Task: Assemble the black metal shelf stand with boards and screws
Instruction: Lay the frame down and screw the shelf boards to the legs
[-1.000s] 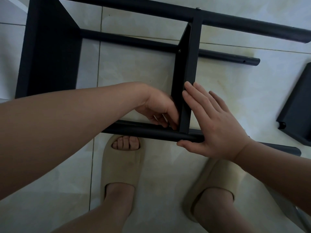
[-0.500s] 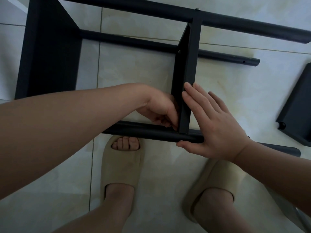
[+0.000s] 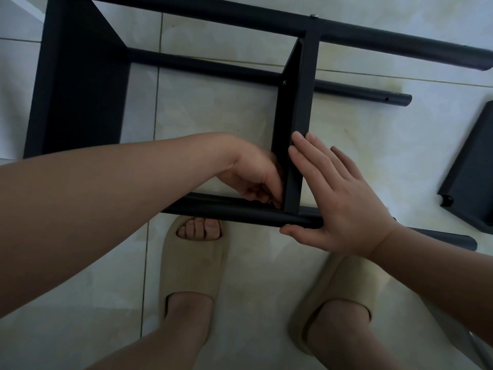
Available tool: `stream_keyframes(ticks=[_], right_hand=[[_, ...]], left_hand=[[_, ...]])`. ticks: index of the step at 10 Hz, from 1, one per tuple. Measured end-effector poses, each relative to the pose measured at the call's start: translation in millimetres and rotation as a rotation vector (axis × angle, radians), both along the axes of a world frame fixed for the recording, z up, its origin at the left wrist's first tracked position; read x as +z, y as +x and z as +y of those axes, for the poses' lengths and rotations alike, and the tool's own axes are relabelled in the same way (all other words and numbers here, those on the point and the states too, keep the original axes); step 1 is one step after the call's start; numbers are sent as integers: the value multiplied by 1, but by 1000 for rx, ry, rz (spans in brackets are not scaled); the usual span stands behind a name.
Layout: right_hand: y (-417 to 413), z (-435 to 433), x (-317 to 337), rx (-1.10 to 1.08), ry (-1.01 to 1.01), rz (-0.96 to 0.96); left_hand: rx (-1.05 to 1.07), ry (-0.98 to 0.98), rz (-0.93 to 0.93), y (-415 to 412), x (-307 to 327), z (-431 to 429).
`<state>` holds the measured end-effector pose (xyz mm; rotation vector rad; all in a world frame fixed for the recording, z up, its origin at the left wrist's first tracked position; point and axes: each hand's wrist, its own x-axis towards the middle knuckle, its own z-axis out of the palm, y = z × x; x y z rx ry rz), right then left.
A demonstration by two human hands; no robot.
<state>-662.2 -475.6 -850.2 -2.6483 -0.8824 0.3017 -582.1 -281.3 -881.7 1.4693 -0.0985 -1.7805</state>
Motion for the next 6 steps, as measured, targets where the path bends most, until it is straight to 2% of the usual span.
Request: stream_keyframes(ticks=[3,6], right_hand=[[0,0,0,-2,0,-1],[0,0,0,1,0,5]], left_hand=[[58,-27,41,-1,-1,2],[-17,26,9,3,-3,4]])
